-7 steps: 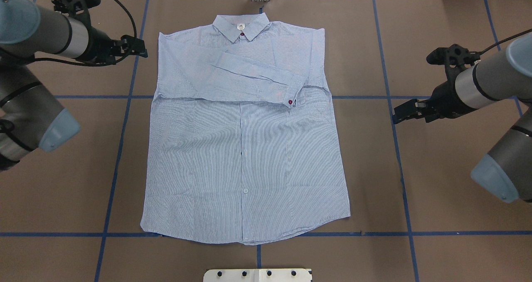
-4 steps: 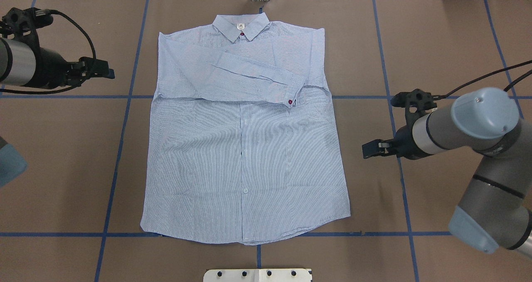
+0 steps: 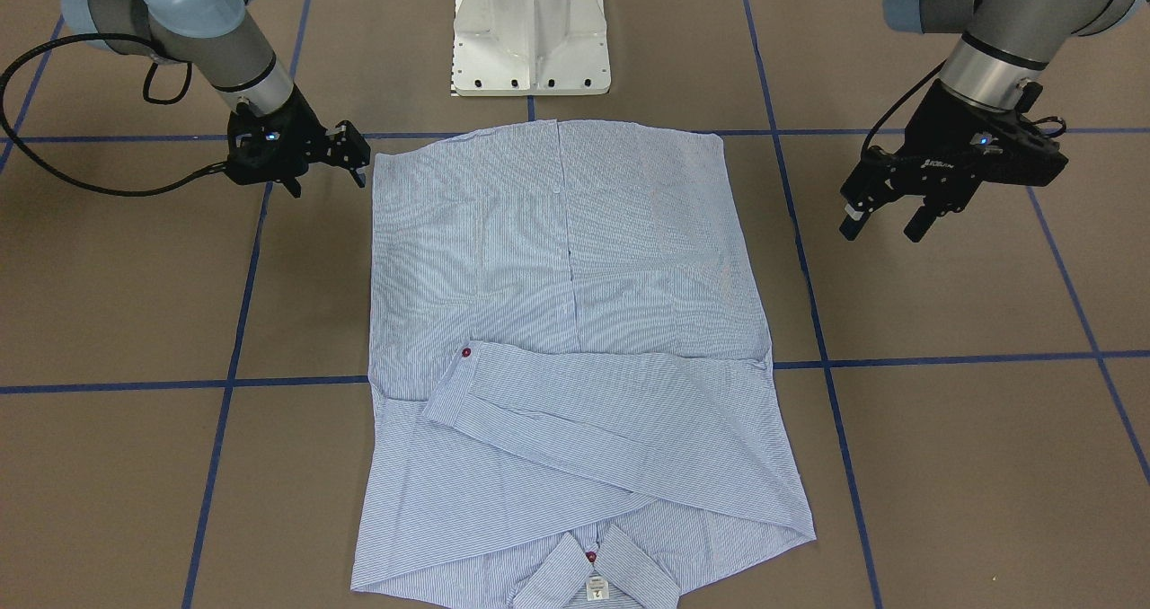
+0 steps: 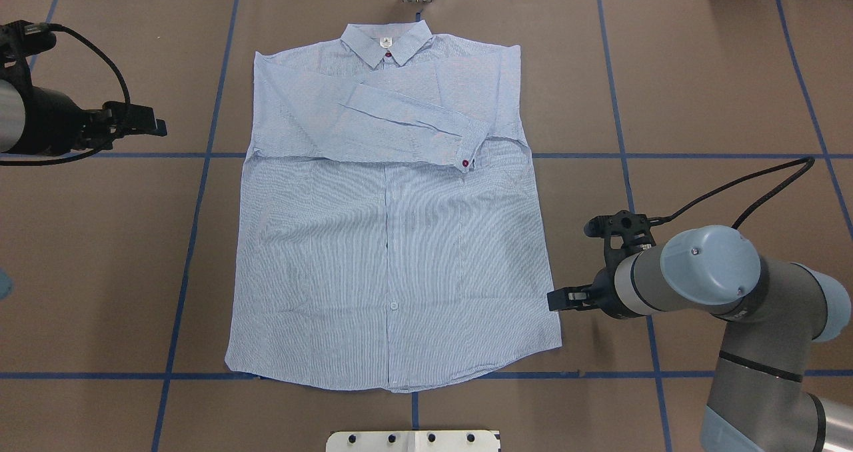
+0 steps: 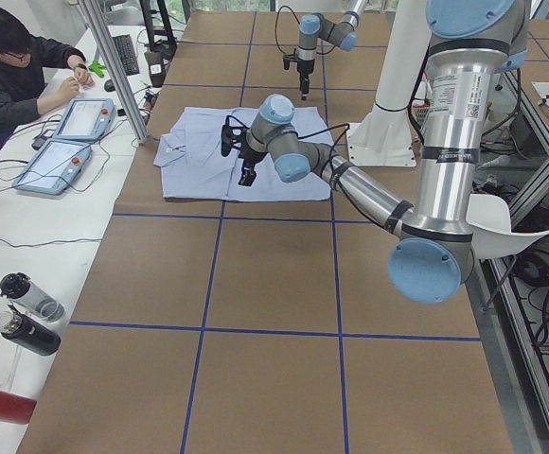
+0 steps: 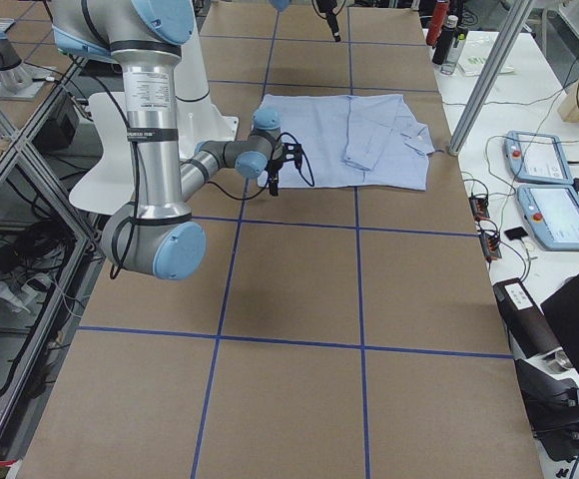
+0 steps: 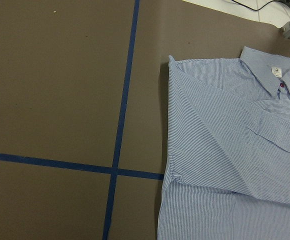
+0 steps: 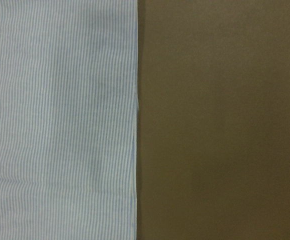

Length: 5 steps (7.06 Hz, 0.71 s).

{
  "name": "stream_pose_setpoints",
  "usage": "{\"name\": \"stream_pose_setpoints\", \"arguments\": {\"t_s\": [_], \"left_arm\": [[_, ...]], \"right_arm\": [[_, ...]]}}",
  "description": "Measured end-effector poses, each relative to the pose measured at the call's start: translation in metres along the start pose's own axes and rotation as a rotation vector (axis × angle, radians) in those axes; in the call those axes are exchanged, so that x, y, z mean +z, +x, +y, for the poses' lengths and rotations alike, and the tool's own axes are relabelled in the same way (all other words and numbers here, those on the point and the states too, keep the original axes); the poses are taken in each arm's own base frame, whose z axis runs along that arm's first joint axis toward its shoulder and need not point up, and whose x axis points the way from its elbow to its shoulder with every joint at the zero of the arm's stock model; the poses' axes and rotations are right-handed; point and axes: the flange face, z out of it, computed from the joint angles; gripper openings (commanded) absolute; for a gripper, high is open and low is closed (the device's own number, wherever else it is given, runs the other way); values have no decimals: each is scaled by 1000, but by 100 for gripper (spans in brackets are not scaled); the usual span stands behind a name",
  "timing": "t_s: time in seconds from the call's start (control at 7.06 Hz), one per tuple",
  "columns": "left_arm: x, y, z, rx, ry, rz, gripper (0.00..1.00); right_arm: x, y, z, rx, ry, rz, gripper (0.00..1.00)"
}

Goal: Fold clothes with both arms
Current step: 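Lower the right gripper onto the hem corner nearest it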

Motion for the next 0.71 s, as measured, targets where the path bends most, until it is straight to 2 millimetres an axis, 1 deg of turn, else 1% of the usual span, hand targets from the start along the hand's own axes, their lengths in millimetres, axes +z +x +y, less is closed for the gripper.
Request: {"name": "stream_pose_setpoints", "arguments": {"t_s": [0.43,0.57,0.71], "left_arm": [[-3,3,1,0,5,4,100],[-3,3,1,1,6,3,100],[-3,3,1,1,6,2,100]], "right_arm": [[14,-18,20,-31,-38,-6,98],[20,-22,28,-40,-54,0,89],[24,-28,31,-42,-66,13,85]]}}
